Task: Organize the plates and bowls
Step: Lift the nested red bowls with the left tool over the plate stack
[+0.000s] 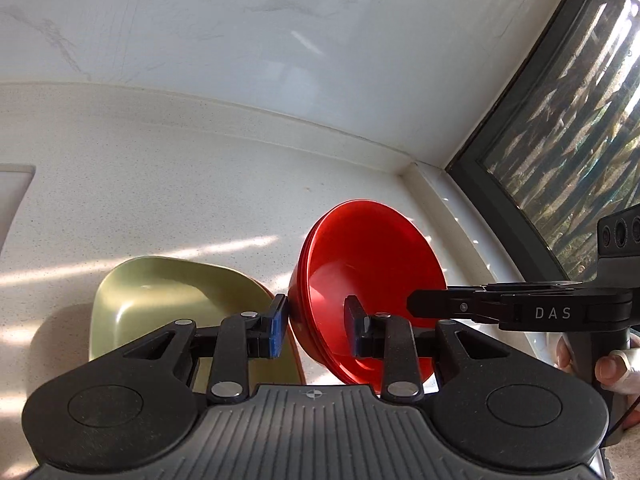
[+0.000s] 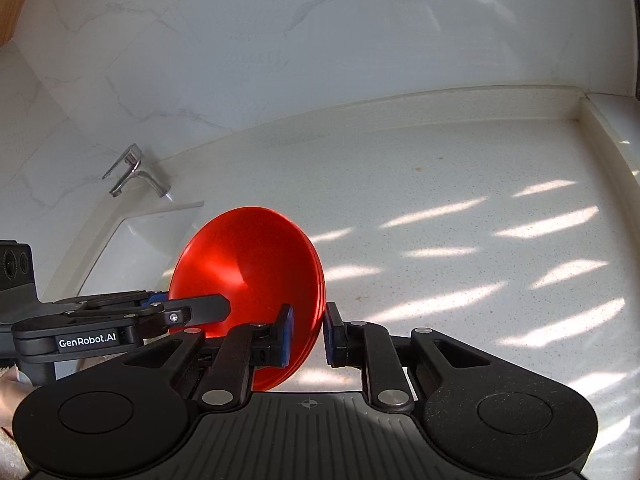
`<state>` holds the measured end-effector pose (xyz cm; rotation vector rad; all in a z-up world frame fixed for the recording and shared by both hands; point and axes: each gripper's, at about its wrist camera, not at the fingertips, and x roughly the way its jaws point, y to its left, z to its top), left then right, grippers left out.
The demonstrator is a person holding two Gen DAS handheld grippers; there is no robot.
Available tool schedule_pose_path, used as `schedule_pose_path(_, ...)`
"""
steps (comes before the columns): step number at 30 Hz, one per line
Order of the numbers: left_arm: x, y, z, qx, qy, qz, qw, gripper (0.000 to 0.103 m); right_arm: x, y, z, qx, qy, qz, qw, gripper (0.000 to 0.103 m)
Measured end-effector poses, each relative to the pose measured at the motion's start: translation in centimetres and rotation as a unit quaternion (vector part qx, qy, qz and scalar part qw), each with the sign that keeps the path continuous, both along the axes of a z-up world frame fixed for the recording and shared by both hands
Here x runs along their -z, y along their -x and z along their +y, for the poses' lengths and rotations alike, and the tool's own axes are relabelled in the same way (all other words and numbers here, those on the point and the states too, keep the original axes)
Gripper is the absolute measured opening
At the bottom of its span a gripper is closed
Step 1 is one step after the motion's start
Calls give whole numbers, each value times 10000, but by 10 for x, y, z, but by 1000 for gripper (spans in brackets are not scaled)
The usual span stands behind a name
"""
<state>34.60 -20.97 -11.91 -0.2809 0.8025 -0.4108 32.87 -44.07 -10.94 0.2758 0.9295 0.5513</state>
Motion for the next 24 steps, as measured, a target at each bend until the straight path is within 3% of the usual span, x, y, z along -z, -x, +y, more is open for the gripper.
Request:
schedule_pose_path(7, 0, -3, 53, -392, -250, 156, 9988, 32, 8, -24, 64, -422, -137, 229, 9988, 16)
schedule_pose_path(11, 14, -13, 67, -493, -222, 456, 9975, 32, 21, -32, 85, -538, -170, 502, 9971, 16)
schedule_pose_path(24, 40, -22, 78, -360, -225, 672, 9968, 32, 45, -36, 106, -566, 2, 857, 9947, 16)
